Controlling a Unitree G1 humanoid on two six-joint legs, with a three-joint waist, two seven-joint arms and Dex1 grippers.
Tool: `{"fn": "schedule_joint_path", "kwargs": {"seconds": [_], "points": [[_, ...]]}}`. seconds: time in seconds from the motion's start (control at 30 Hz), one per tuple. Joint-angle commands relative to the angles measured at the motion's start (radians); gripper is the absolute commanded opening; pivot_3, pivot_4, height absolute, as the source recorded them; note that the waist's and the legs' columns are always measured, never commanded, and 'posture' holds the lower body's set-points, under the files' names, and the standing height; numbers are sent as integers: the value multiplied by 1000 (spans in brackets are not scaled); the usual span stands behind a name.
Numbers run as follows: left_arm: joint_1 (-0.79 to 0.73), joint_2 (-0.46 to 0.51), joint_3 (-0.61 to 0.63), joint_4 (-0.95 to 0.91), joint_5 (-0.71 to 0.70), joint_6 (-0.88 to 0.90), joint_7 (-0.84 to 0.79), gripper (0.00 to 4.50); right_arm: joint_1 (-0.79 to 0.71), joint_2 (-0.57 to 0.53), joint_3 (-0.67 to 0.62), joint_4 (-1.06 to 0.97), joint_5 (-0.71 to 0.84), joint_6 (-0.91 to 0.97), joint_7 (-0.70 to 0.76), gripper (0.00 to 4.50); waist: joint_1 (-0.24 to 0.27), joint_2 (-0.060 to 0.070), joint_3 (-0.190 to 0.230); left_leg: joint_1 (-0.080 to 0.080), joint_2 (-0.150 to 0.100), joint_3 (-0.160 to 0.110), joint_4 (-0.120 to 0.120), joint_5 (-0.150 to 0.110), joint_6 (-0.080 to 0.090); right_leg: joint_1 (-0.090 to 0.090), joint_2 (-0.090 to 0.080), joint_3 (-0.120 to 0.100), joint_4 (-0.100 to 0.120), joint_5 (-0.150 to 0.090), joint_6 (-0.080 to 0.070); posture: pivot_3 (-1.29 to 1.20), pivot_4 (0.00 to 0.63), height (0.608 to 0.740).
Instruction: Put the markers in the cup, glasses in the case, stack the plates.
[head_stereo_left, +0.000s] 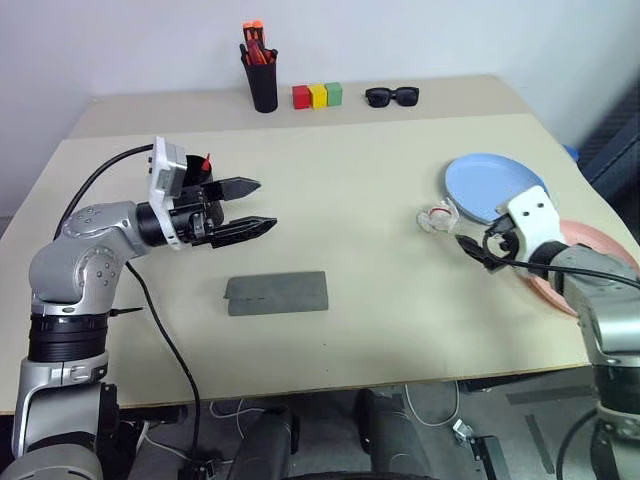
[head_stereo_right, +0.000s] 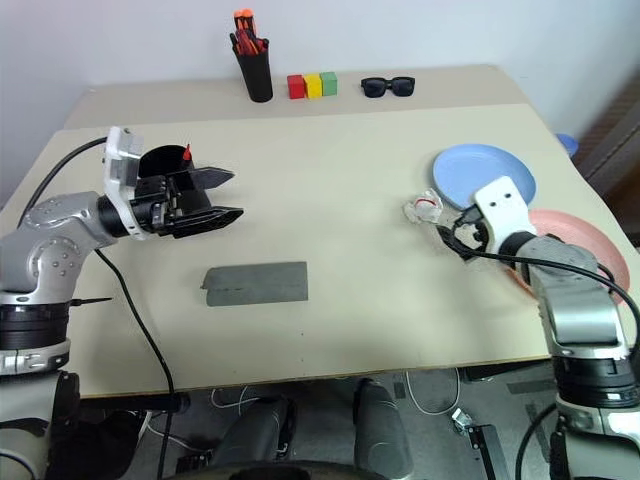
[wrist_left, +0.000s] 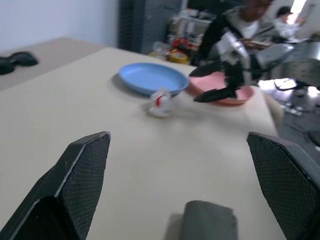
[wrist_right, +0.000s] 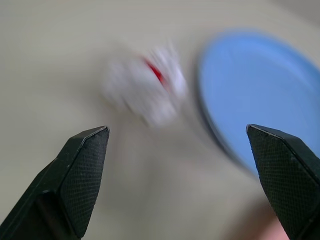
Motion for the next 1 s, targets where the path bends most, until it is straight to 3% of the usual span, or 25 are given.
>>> {"fn": "schedule_joint_path", "kwargs": {"seconds": [0.03, 0.33, 0.43, 0.67, 0.7, 0.87, 1.0], "points": [[-37, -18, -2, 34, 10, -74, -23, 4467, 47, -37, -73, -49, -22, 52, -37, 4494, 4, 0, 0, 0, 0, 0, 0, 0, 0, 0, 0, 0, 0, 0, 0, 0, 150, 740], [-76, -70, -48, 89, 27, -123, -43, 4467, 146, -28, -147, 8, -34, 116, -89, 4494, 1, 0, 0, 0, 0, 0, 1, 0, 0, 1, 0, 0, -1, 0, 0, 0, 150, 740], [-71, -80, -53, 94, 41, -147, -36, 4500, 162, -11, -162, 33, -20, 138, -93, 3679, 1, 0, 0, 0, 0, 0, 1, 0, 0, 1, 0, 0, -1, 0, 0, 0, 150, 740], [-63, -80, -50, 101, 33, -148, -36, 4500, 135, -14, -171, 23, 9, 171, -90, 316, 3, 0, 0, 0, 0, 0, 1, 0, 0, 2, 0, 0, -1, 0, 0, 0, 150, 740], [-64, -80, -49, 103, 32, -148, -36, 4500, 129, -17, -168, 25, 9, 173, -91, 145, 3, 0, 0, 0, 0, 0, 1, 0, 0, 2, 0, 0, -1, 0, 1, 0, 150, 740], [-67, -86, -45, 120, 39, -171, -30, 4500, 93, -24, -176, 44, -3, 139, -110, 145, 4, 0, 0, 0, 0, 0, 1, 0, 0, 2, 0, 0, -1, 0, 1, 0, 150, 740], [-75, -95, -42, 140, 44, -196, -19, 4500, -1, -34, -155, 76, -33, 3, -139, 145, 0, 0, 0, 1, 0, 0, 1, 0, 0, 2, 0, 0, -1, 0, 1, 0, 150, 740]]}}
